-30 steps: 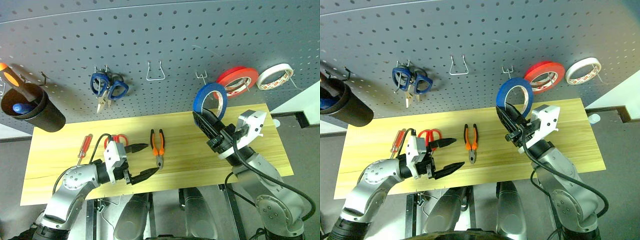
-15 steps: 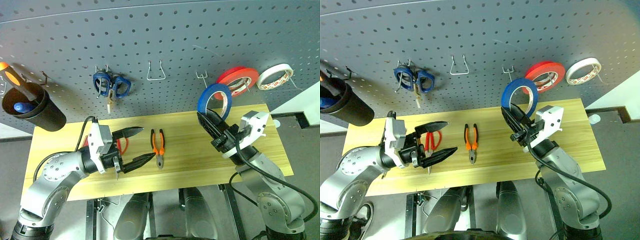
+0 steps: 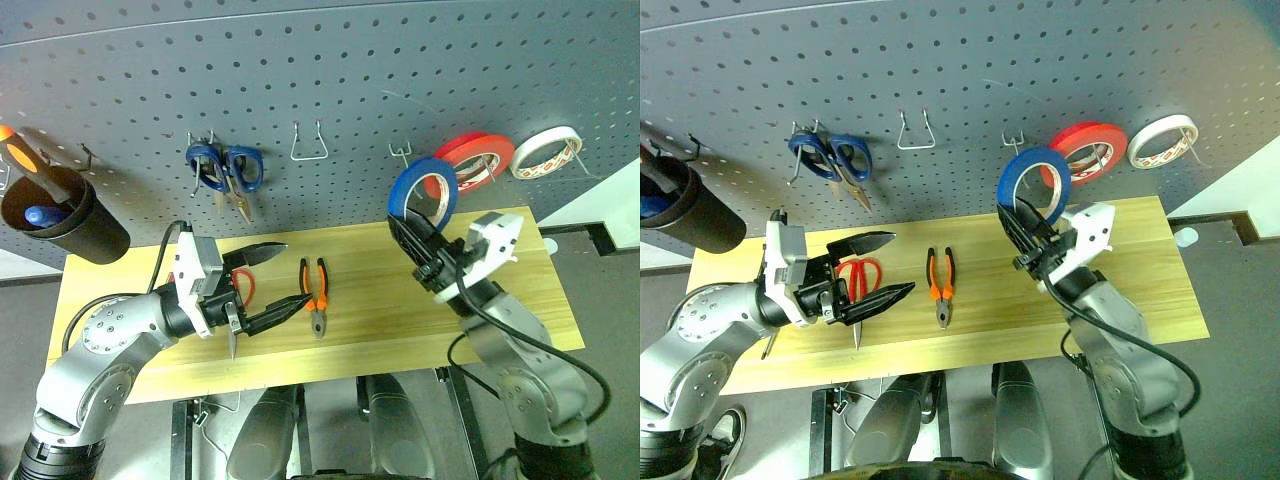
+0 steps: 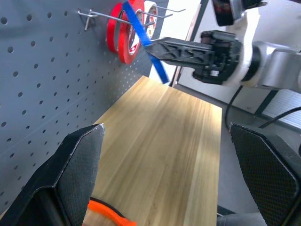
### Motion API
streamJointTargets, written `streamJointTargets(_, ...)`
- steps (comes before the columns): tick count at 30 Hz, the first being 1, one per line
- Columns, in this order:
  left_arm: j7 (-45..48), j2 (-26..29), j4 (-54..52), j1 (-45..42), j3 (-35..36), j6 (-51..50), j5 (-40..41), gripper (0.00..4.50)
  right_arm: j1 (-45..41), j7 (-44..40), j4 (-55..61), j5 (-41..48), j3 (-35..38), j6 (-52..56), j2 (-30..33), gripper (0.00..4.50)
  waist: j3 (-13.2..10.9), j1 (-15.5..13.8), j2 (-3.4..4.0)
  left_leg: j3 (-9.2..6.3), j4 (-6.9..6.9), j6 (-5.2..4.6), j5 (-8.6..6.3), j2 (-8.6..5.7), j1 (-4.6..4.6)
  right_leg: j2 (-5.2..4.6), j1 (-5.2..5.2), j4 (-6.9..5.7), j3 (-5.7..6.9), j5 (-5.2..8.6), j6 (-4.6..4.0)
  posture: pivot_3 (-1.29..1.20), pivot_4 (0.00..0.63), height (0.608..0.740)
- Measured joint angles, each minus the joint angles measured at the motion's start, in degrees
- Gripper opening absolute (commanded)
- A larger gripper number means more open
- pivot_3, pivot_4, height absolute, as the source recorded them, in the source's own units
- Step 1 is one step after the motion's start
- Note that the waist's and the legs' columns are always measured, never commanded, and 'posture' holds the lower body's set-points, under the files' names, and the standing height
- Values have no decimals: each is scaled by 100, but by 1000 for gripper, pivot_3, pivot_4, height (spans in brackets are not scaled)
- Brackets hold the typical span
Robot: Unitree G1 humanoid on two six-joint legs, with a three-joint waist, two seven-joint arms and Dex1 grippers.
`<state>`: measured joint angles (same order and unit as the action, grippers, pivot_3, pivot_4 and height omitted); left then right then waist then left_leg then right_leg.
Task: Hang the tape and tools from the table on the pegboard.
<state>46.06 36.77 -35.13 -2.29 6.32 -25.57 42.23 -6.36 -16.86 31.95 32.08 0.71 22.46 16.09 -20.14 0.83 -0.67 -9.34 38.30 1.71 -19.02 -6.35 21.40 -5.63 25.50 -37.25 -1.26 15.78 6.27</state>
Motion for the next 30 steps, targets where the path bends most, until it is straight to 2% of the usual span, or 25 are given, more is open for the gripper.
streamJointTargets(10,-57,0,-1,34,-27,0,-8,4463,-371,57,-584,-401,-310,-175,-509,673,4,10,-6,1,0,4,2,8,-2,6,0,0,0,-4,-6,44,338,727)
streamJointTargets(22,-103,-30,2,26,-50,9,-59,4463,-399,289,-865,-705,-364,216,-580,4455,5,-3,-8,1,-1,5,3,7,2,5,4,0,0,-5,-7,43,335,727)
streamJointTargets(26,-22,-11,2,110,-52,14,-105,4463,-94,363,-695,-835,-356,356,-464,4455,5,-10,-8,1,-3,4,2,6,3,5,5,3,1,-5,-7,46,331,727)
streamJointTargets(30,108,144,2,430,-49,24,-216,4463,836,392,-56,-878,-370,858,-61,4455,7,-23,-10,1,-6,4,2,5,6,3,6,6,1,-5,-7,47,325,727)
